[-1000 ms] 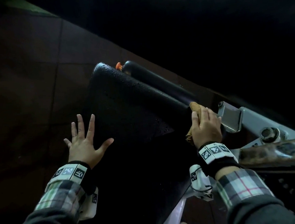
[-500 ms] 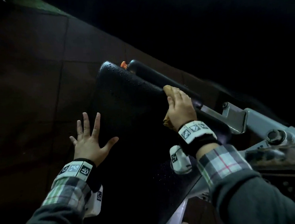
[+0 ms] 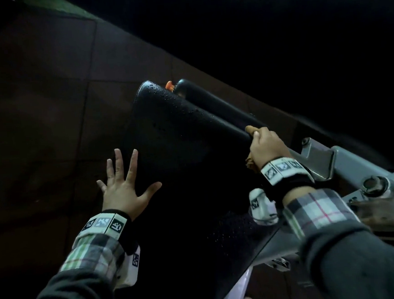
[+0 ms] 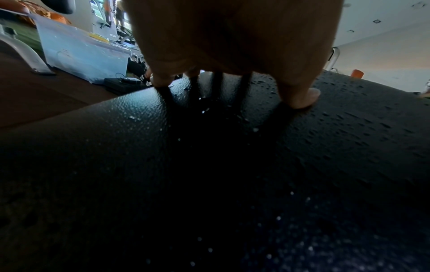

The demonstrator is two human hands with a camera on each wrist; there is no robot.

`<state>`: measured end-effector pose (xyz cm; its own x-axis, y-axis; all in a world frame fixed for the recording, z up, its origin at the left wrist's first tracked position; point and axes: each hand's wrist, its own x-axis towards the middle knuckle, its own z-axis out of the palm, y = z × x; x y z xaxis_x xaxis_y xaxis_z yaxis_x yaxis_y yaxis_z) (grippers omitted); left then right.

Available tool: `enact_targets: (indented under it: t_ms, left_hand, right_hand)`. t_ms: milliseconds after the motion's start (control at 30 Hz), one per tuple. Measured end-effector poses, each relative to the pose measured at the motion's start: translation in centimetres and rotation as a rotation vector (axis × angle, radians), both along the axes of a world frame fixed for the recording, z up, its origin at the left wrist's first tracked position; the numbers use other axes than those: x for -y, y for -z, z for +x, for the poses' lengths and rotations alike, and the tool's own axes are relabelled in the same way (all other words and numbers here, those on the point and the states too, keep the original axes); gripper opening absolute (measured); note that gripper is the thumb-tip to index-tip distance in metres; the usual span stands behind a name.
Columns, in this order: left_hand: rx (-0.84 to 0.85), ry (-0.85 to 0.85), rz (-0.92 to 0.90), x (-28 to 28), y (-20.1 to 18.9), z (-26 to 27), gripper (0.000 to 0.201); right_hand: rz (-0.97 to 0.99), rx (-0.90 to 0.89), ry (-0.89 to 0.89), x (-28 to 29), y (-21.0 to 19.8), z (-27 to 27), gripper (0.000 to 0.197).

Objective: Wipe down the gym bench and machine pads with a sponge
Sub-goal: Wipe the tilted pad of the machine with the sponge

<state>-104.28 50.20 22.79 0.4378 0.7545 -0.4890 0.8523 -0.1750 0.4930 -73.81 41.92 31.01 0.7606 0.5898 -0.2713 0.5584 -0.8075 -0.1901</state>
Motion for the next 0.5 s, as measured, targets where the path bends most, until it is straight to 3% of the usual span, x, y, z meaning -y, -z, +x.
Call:
enact_targets:
  t_ms: [167, 367, 500]
  left_hand:
    - [0.007, -0.012, 0.004, 0.1, 0.0, 0.0, 0.101]
    - [0.003, 0.001, 0.001, -0.1, 0.1, -0.1, 0.103]
    - [0.007, -0.003, 0.003, -0.1, 0.1, 0.0, 0.103]
  right_hand:
    - [0.141, -0.029, -0.144, -3.1, 0.2, -2.7, 0.038]
    - [0.285, 0.161, -0.398, 1.3, 3.2, -3.0, 0.046]
    - [0.246, 0.131, -0.248, 4.1, 2.6, -0.9, 0.043]
